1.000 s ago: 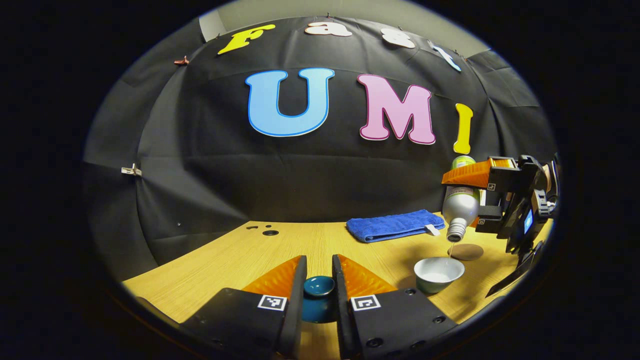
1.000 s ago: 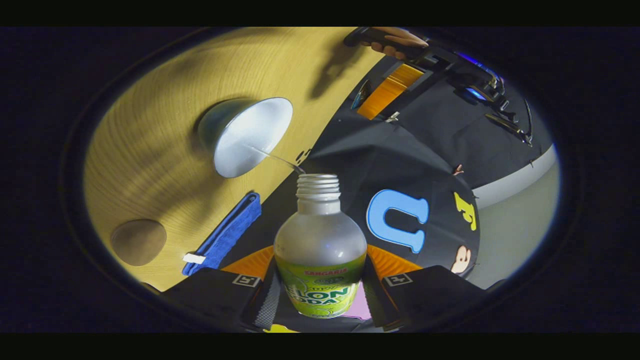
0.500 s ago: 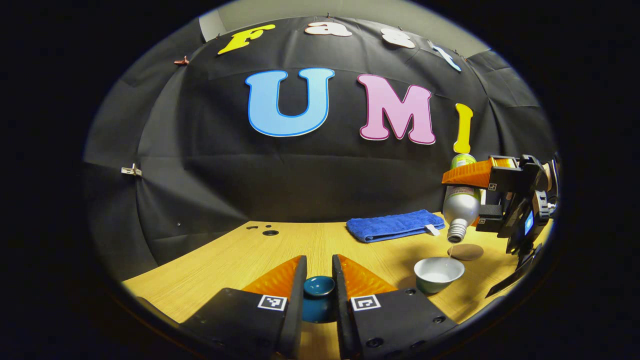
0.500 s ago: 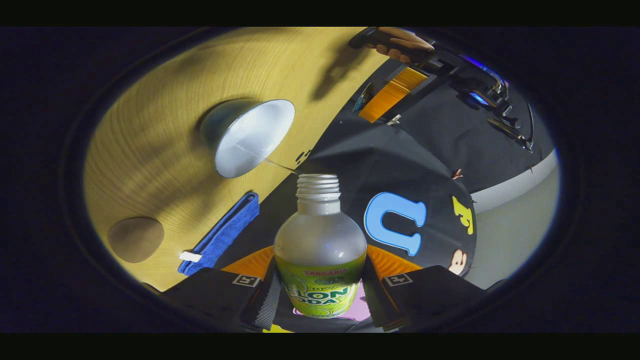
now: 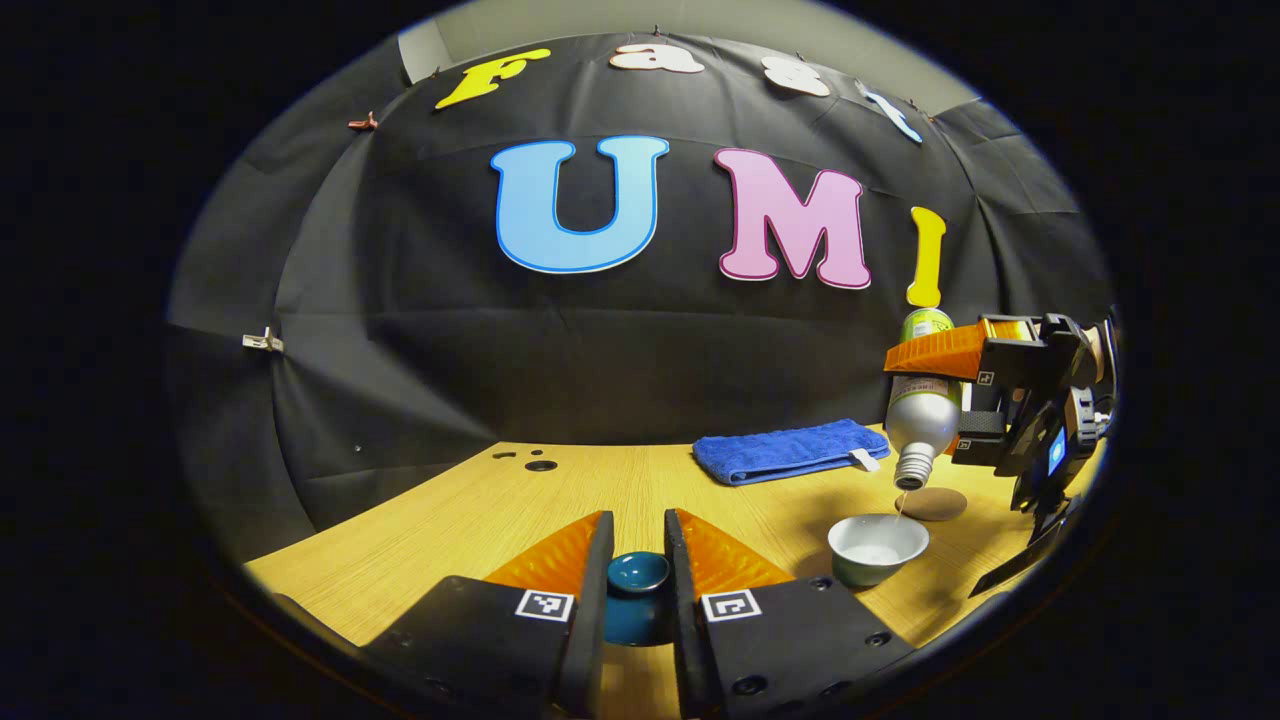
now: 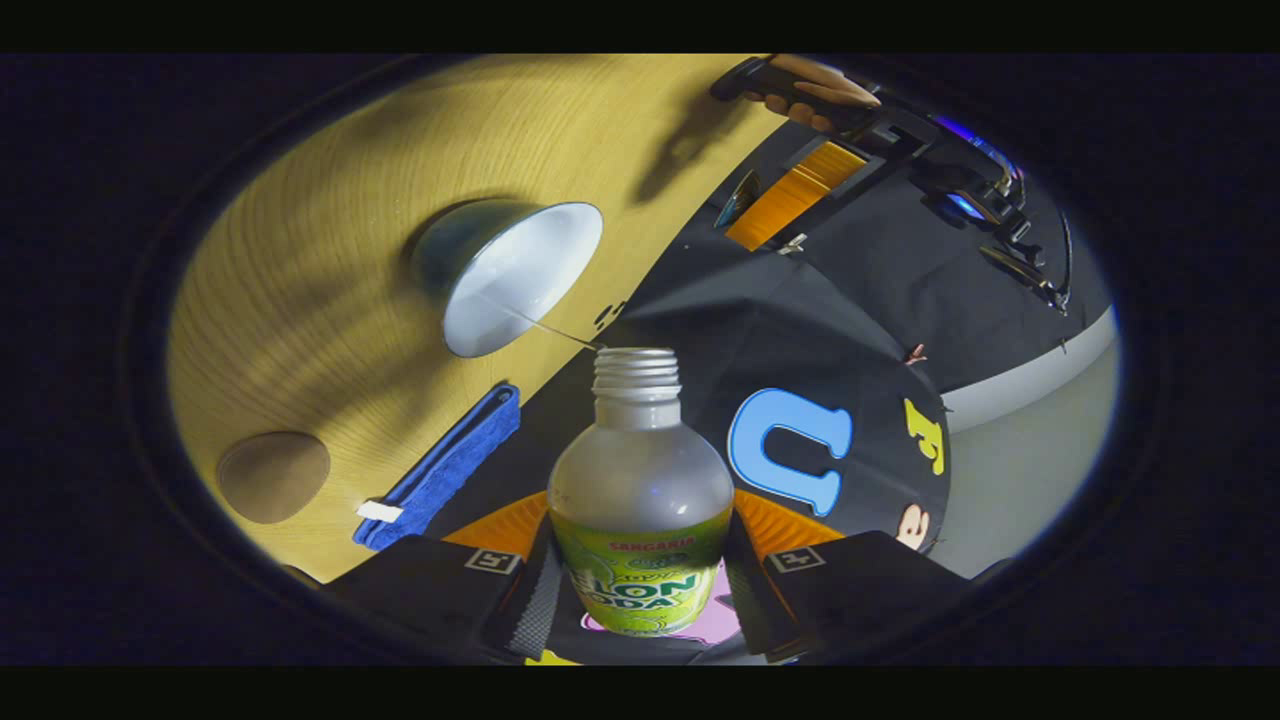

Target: Open the teacup lid with one hand, grasp the water bottle and pour water into the teacup with the other hand; after pouring, place the water bottle on the coaster and then close the teacup lid.

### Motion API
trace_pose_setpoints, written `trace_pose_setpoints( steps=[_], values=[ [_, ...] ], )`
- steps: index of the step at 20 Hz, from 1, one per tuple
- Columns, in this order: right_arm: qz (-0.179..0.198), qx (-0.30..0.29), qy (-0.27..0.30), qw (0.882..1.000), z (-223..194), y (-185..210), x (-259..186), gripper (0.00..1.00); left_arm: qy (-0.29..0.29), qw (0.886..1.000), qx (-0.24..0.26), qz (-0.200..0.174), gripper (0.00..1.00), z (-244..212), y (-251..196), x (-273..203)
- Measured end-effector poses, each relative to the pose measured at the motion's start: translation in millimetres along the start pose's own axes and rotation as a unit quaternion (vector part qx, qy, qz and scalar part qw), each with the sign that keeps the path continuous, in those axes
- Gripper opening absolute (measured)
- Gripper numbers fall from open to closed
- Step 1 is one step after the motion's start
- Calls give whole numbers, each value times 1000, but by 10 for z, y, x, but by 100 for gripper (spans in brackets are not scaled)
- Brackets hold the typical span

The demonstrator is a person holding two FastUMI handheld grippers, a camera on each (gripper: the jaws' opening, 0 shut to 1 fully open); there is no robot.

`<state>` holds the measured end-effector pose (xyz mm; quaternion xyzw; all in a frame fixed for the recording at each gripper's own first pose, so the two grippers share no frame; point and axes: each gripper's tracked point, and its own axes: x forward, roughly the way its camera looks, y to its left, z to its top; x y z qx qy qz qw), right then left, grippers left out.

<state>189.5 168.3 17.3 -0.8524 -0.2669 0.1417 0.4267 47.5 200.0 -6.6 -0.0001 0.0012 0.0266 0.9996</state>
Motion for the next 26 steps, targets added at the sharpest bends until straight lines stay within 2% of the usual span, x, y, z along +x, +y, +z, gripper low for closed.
trace_pose_setpoints(
  steps=[1, 5, 6, 7, 8, 9, 22, 24, 26],
  values=[
    [1, -3, 0, 1000, 7, 2, -5, 74, 0, 1000, 0, 0, 35, 2, 2, 1],
    [2, -1, 1, 1000, -14, 5, -4, 74, 0, 1000, 0, 0, 35, 5, 3, 2],
    [2, 0, 2, 1000, -26, 5, -10, 71, 0, 1000, 0, 0, 35, 2, 0, -2],
    [3, -1, 1, 1000, -7, 12, -12, 74, 0, 1000, 0, 0, 35, 5, 0, -2],
    [3, -5, 1, 1000, -1, 12, -7, 74, 0, 1000, 0, 0, 33, 1, 3, 3],
    [4, -7, 1, 1000, 1, 26, -18, 74, 0, 1000, 0, 0, 35, 6, 3, 3],
    [3, -6, 4, 1000, 2, 55, -31, 74, 0, 1000, 0, 0, 35, -2, 4, 3],
    [0, 10, 13, 1000, -34, 25, -41, 77, 0, 1000, 0, 0, 35, 2, 6, 2],
    [3, 47, 25, 999, -81, 43, -48, 74, 0, 1000, 0, 0, 35, 2, 1, 6]
  ],
)
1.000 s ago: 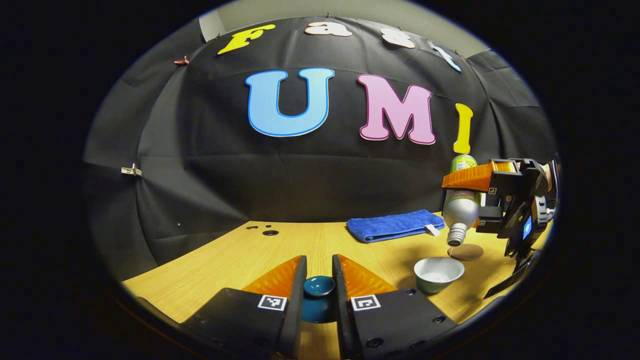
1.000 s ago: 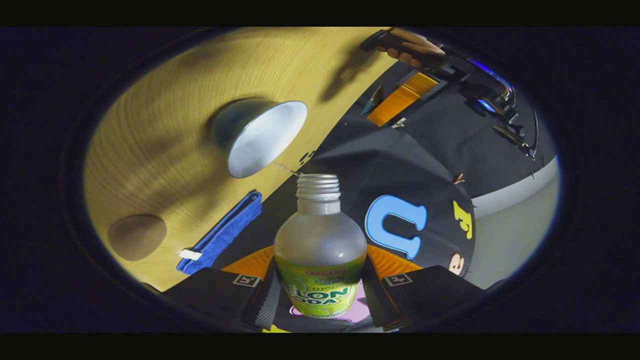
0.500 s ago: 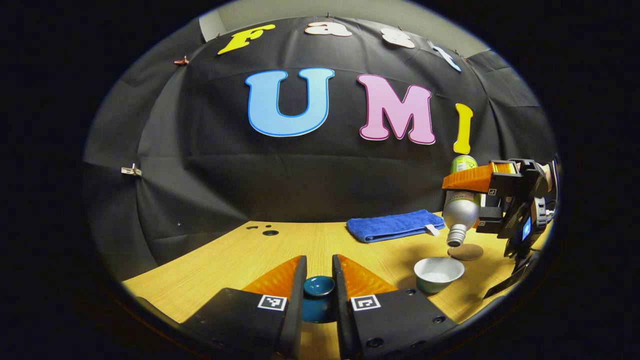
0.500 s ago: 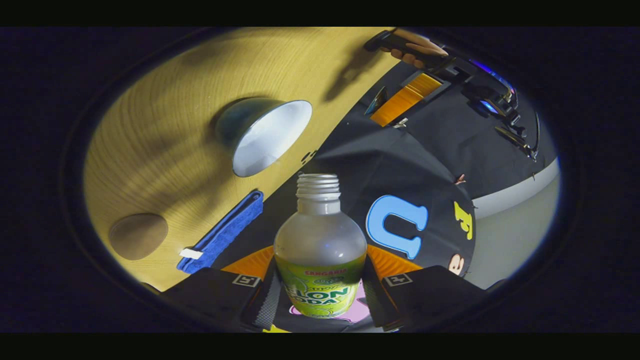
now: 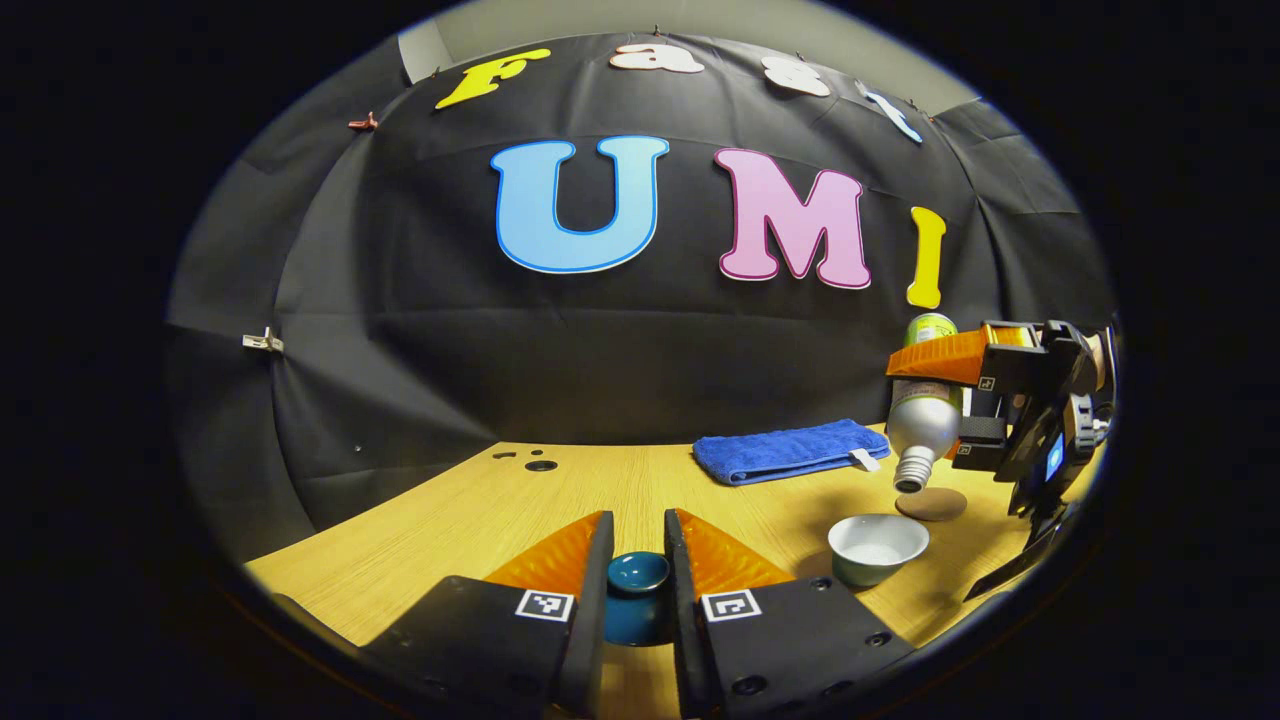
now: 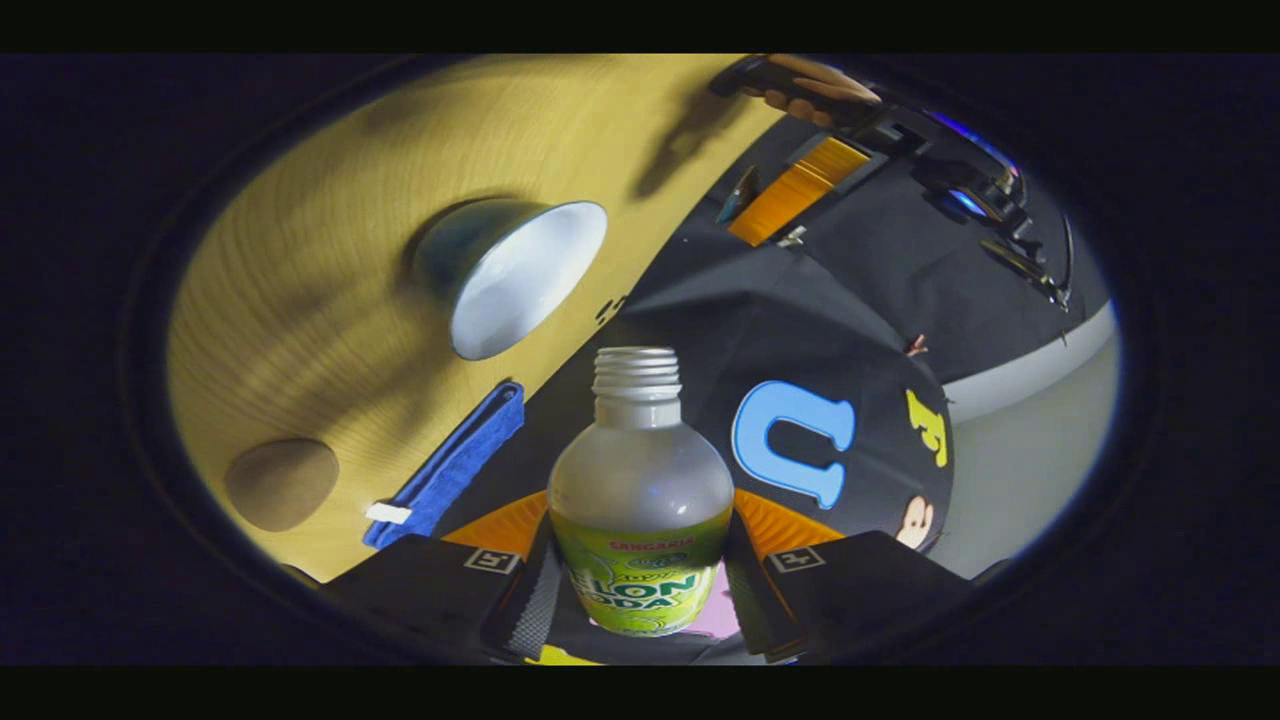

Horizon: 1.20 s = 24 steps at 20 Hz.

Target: Open the teacup lid with one hand, grasp the water bottle and pour water into the teacup with the other hand; after pouring, place the water bottle on the coaster and then close the teacup lid.

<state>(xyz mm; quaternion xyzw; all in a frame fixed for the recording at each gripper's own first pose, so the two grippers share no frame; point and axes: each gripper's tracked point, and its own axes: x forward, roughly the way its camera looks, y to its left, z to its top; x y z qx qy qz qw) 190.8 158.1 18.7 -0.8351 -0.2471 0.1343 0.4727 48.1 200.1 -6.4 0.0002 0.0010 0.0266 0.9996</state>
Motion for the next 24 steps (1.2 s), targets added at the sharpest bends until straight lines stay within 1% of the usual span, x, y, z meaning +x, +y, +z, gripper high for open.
trace_pose_setpoints(
  steps=[2, 3, 4, 5, 6, 7, 8, 9, 10, 12, 14, 15, 16, 19, 20, 21, 22, 23, 24],
  values=[
    [3, 43, 20, 999, -33, 11, -62, 74, 0, 1000, 0, 0, 35, 6, -1, -3],
    [6, 79, 31, 996, -54, 47, -96, 74, 0, 1000, 0, 0, 35, 10, 2, -8],
    [12, 122, 43, 991, -108, 89, -130, 72, 0, 1000, 0, 0, 35, 3, 3, -5],
    [15, 169, 61, 984, -161, 110, -169, 74, 0, 1000, 0, 1, 33, 1, 2, -1],
    [20, 222, 79, 972, -230, 144, -237, 74, -1, 1000, 1, 1, 35, -1, 0, -5],
    [24, 281, 96, 954, -286, 198, -304, 75, -1, 1000, 1, 1, 33, 3, -1, -3],
    [26, 345, 112, 931, -336, 229, -368, 75, -1, 1000, 1, 1, 35, 3, -2, -8],
    [28, 411, 124, 903, -371, 309, -466, 75, -1, 1000, 1, 1, 35, 7, -5, -7],
    [32, 473, 135, 870, -406, 372, -548, 75, -1, 1000, 1, 1, 35, 1, -1, -1],
    [50, 581, 158, 797, -549, 509, -597, 75, -1, 1000, 1, 1, 35, 8, 1, -4],
    [65, 662, 175, 726, -663, 643, -573, 75, -1, 1000, 1, 1, 34, 2, -5, 1],
    [65, 693, 174, 697, -709, 679, -540, 76, -1, 1000, 1, 1, 35, 4, -5, 2],
    [59, 728, 168, 661, -734, 700, -517, 76, -1, 1000, 1, 1, 34, 3, -4, -2],
    [38, 823, 147, 547, -708, 773, -465, 75, -1, 1000, 1, 1, 32, 8, -2, -4],
    [38, 846, 145, 512, -697, 865, -443, 75, -2, 1000, 1, 1, 32, 1, -6, -1],
    [37, 859, 146, 489, -715, 959, -422, 75, -2, 1000, 1, 1, 32, 4, -8, -2],
    [28, 869, 144, 472, -771, 1009, -423, 75, -1, 1000, 1, 1, 32, 3, -5, -2],
    [12, 876, 141, 461, -833, 1024, -379, 76, -2, 1000, 1, 1, 32, 10, -6, -2],
    [-5, 879, 137, 456, -878, 991, -389, 75, -2, 1000, 1, 1, 32, 3, -7, -2]
  ],
)
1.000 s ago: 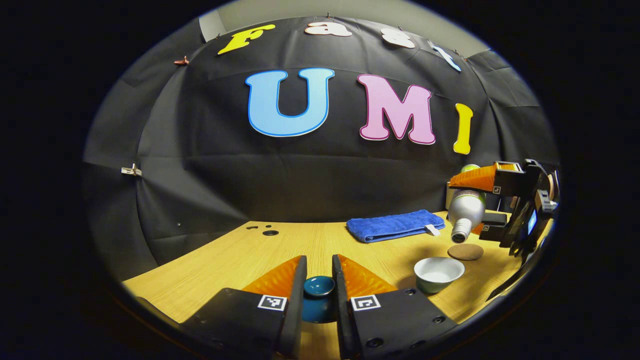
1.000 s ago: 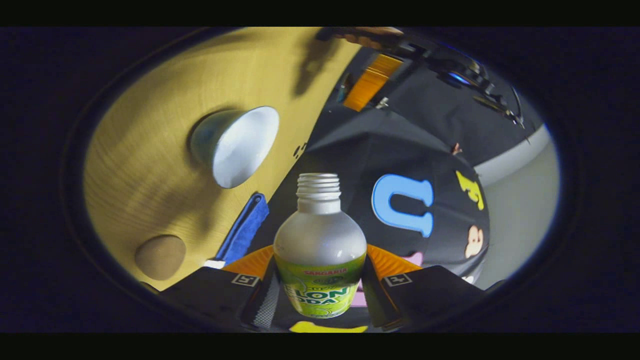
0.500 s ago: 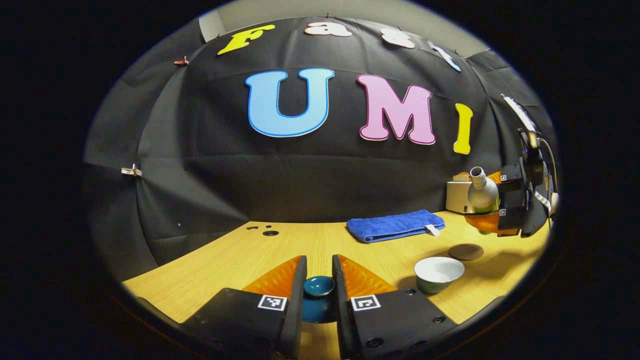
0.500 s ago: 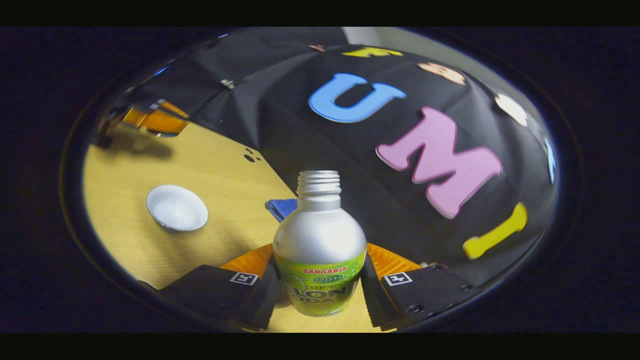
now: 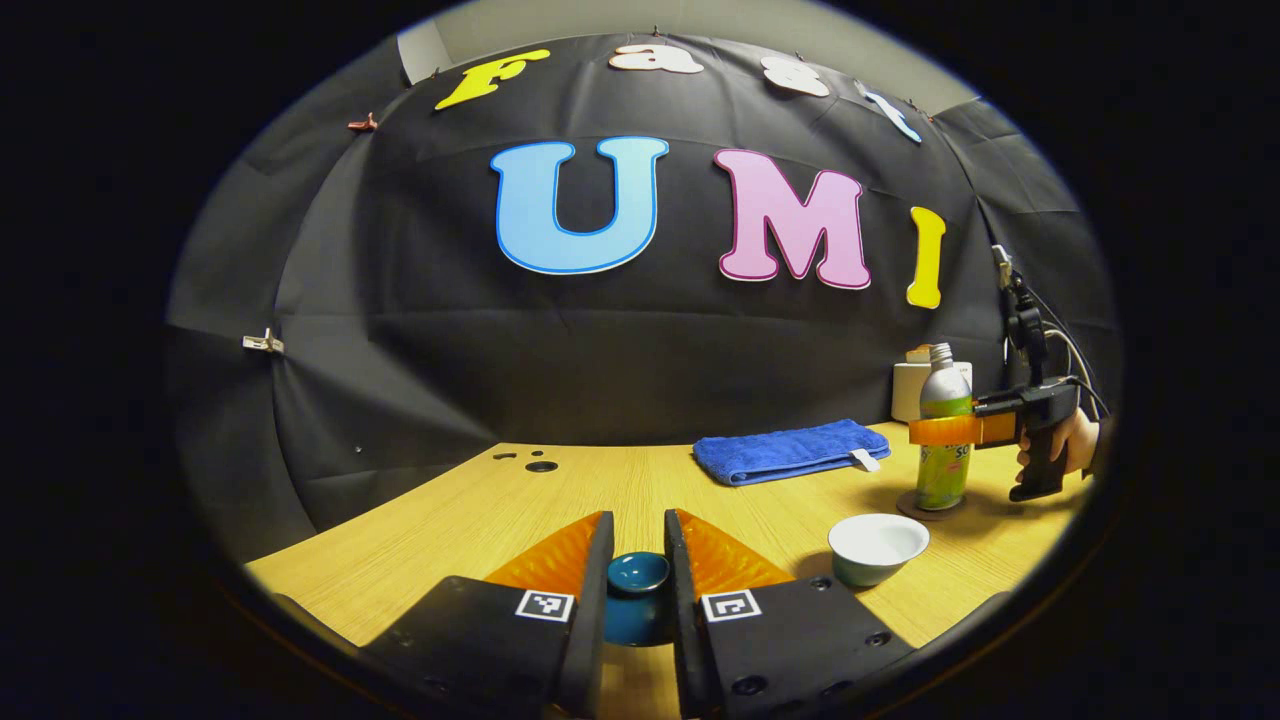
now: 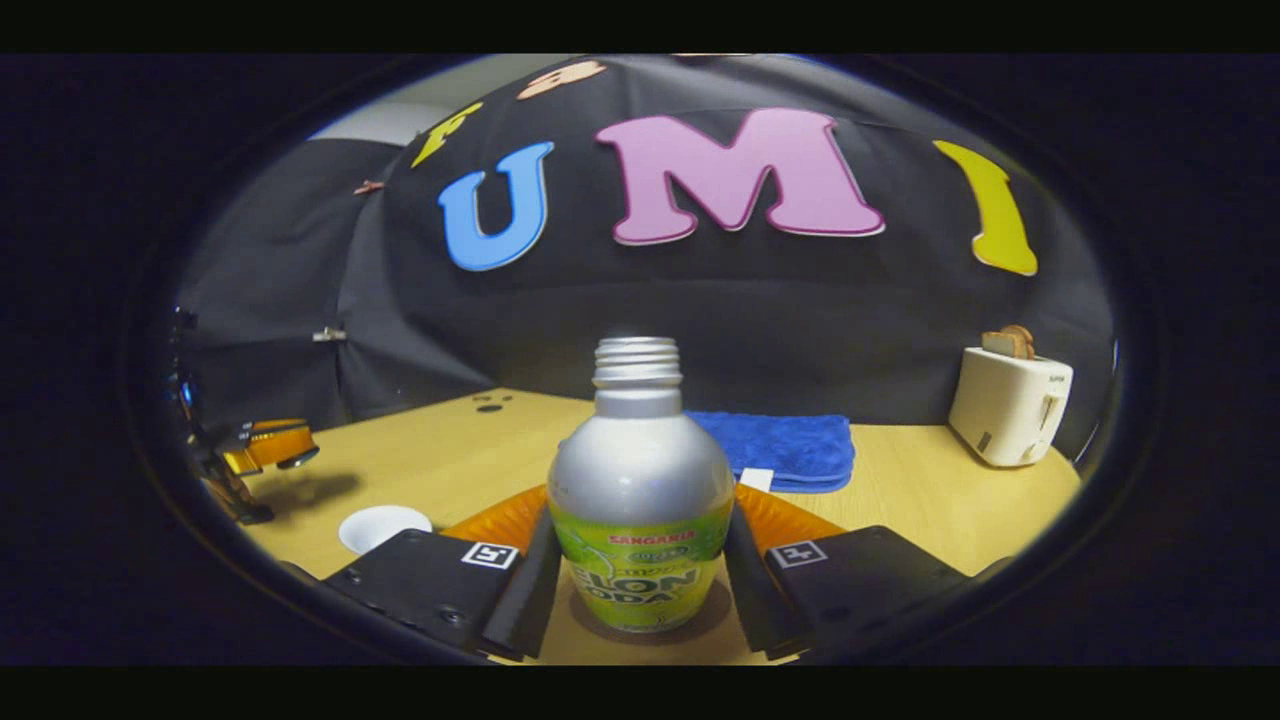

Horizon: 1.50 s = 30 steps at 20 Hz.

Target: Open the teacup lid with one hand, grasp the water bottle and pour water into the teacup with the other hand; after pouring, place the water bottle on the coaster and then close the teacup lid.

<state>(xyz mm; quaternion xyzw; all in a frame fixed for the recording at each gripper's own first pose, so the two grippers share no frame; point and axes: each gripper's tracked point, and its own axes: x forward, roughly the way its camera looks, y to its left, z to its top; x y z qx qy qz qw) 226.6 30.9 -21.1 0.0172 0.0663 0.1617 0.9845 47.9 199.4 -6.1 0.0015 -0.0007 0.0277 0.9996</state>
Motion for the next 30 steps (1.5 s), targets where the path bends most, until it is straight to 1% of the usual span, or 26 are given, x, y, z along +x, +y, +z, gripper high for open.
trace_pose_setpoints(
  steps=[1, 2, 4, 7, 8, 9, 10, 11, 12, 13, 14, 15, 16, 18, 23, 26, 27, 30],
  values=[
    [-3, 8, -9, 1000, -1, -5, 37, 76, 0, 1000, 0, 0, 32, -1, 0, 4],
    [-5, 16, -8, 1000, -65, 9, 29, 77, 0, 1000, 0, 0, 34, 1, 1, 2],
    [-12, 24, -22, 999, -19, -26, 3, 78, 0, 1000, 0, 0, 34, -1, 1, 3],
    [-17, 23, -15, 999, -63, -55, -13, 82, 0, 1000, 0, 0, 33, 0, -1, 3],
    [-18, 19, -11, 1000, -68, -65, -19, 82, 0, 1000, 0, 0, 33, 0, -1, 1],
    [-19, 11, -9, 1000, -69, -81, -36, 77, 0, 1000, 0, 0, 32, 3, -2, 0],
    [-22, 5, -9, 1000, -49, -99, -25, 86, 0, 1000, 0, -2, 33, -2, -10, -1],
    [-21, 3, -10, 1000, -41, -84, -32, 90, 0, 1000, 0, -2, 34, 1, -9, 2],
    [-20, 4, -10, 1000, -35, -59, -53, 99, 0, 1000, 0, -2, 34, -1, -12, 0],
    [-22, 2, -7, 1000, -30, -57, -66, 99, 0, 1000, 0, -2, 34, -1, -12, 3],
    [-25, -1, -1, 1000, -47, -52, -79, 99, 0, 1000, 0, -2, 32, 1, -11, 3],
    [-26, -5, 6, 1000, -63, -33, -91, 99, 0, 1000, 0, -2, 33, 1, -15, 4],
    [-27, -12, 13, 999, -81, -16, -99, 99, 0, 1000, 0, -2, 35, -7, -13, 5],
    [-28, -20, 22, 999, -103, 2, -160, 99, 0, 1000, 0, -2, 34, -8, -12, 5],
    [-20, -11, 43, 999, -119, 115, -337, 99, 0, 1000, 0, -2, 35, -7, -16, 5],
    [-22, -45, 40, 998, -98, 145, -537, 99, 0, 1000, 0, -2, 33, -10, -14, 4],
    [-23, -57, 33, 998, -88, 153, -623, 99, 0, 1000, 0, -2, 35, -10, -14, 5],
    [-22, -63, 12, 998, -86, 126, -942, 98, 0, 1000, -1, -14, 33, -1, -82, 7]
  ],
)
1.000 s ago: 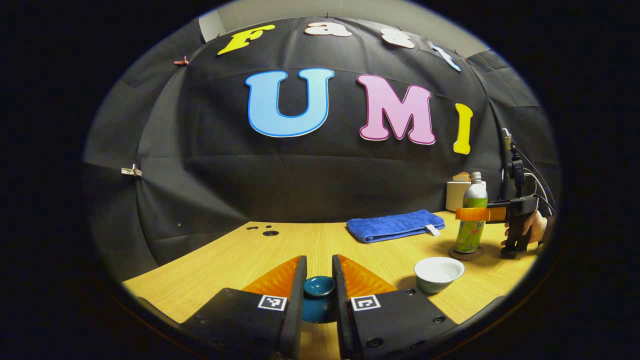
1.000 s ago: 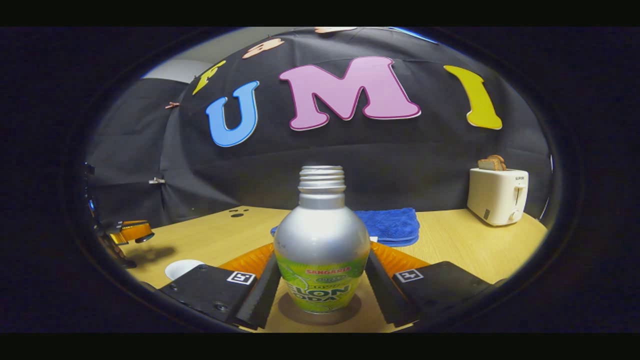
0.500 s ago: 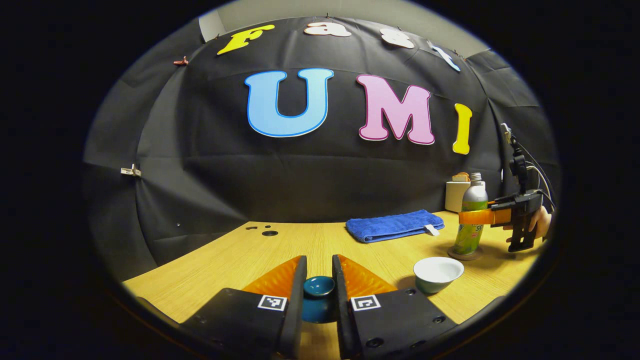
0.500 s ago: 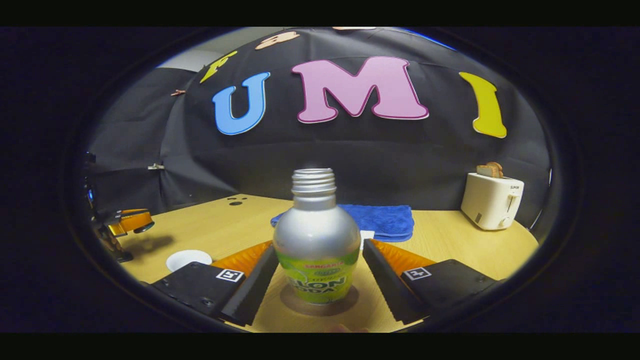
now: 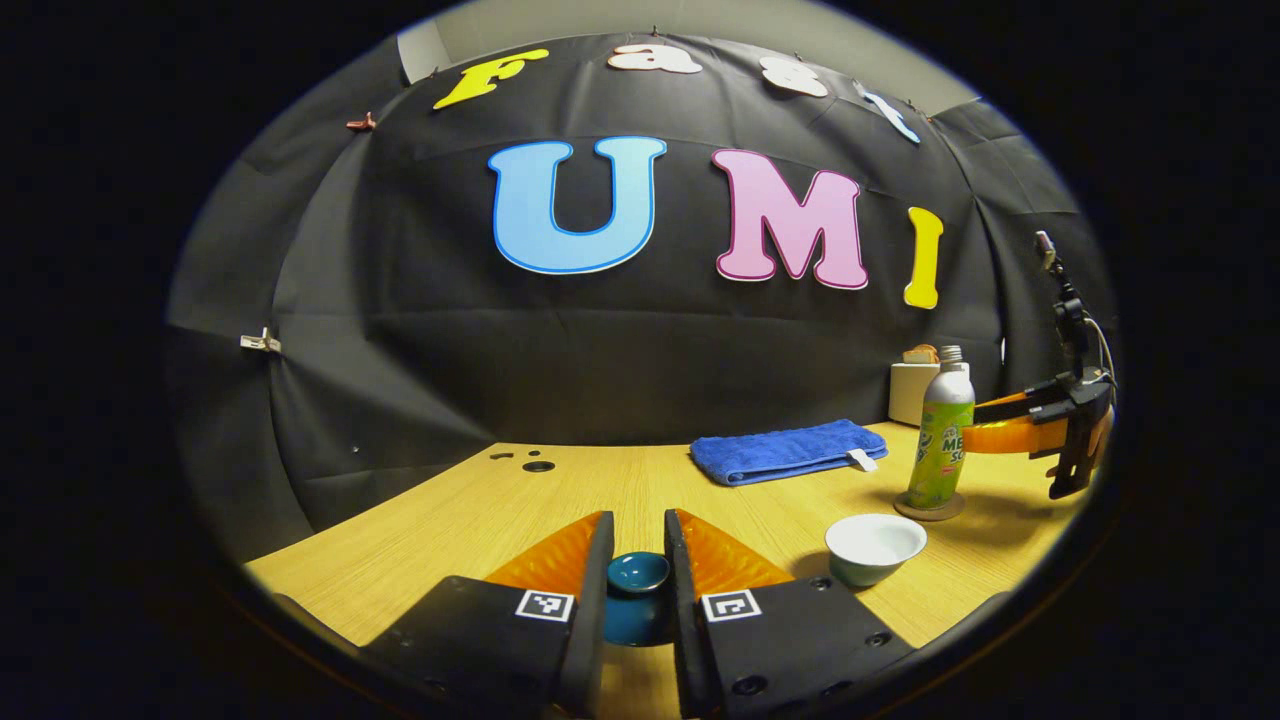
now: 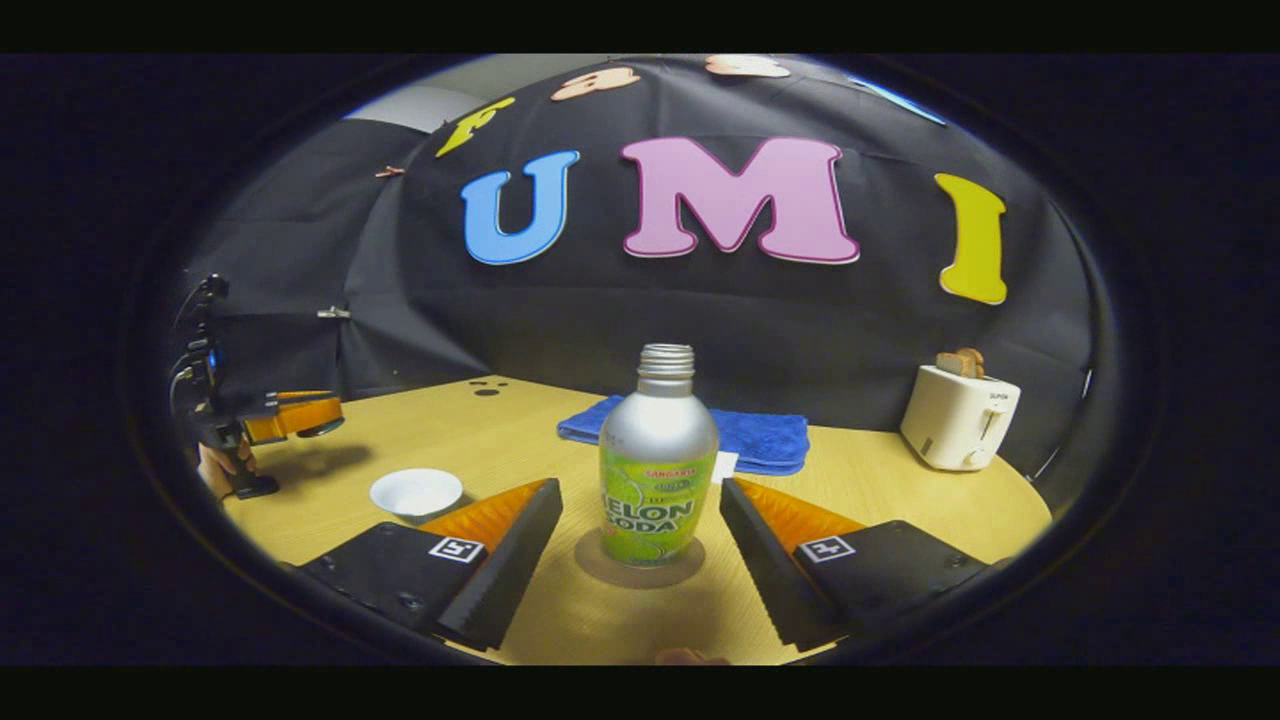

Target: Open the teacup lid with one hand, grasp the water bottle and pour water into the teacup with the other hand; after pouring, place the water bottle on the coaster and then close the teacup lid.

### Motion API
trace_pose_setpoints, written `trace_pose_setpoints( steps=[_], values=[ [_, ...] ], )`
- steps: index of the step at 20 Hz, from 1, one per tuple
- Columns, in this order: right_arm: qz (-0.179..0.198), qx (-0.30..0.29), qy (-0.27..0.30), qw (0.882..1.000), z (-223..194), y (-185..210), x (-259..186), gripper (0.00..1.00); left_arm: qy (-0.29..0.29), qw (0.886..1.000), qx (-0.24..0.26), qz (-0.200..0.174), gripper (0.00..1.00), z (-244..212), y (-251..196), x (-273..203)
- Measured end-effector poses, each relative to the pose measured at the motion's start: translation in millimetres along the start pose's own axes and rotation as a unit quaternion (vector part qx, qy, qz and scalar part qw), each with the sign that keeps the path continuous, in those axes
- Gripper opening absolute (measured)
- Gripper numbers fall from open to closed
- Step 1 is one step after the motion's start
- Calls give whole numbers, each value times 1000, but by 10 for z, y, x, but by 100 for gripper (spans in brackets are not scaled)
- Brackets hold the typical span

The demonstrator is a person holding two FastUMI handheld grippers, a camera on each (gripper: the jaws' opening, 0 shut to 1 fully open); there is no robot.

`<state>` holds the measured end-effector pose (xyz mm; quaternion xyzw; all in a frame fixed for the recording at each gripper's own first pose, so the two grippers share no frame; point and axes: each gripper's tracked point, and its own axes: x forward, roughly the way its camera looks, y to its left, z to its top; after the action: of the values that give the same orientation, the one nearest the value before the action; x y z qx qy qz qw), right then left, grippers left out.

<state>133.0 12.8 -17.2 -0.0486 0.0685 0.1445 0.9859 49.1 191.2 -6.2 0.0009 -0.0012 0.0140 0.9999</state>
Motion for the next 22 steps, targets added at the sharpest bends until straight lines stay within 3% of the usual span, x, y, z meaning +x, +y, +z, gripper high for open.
trace_pose_setpoints(
  steps=[7, 15, 19, 22],
  values=[
    [-16, 25, -45, 999, -22, -83, -632, 98, -2, 998, 0, -62, 32, 18, -522, 72],
    [-55, 53, -45, 996, -259, -150, -580, 98, 0, 988, 3, -157, 33, 30, -1367, 266],
    [-85, 38, -72, 993, -130, -250, -614, 98, 29, 986, 19, -164, 36, -63, -1589, 415],
    [-85, 40, -73, 993, -148, -206, -629, 98, 42, 982, 39, -178, 33, -92, -1736, 456]
  ],
)
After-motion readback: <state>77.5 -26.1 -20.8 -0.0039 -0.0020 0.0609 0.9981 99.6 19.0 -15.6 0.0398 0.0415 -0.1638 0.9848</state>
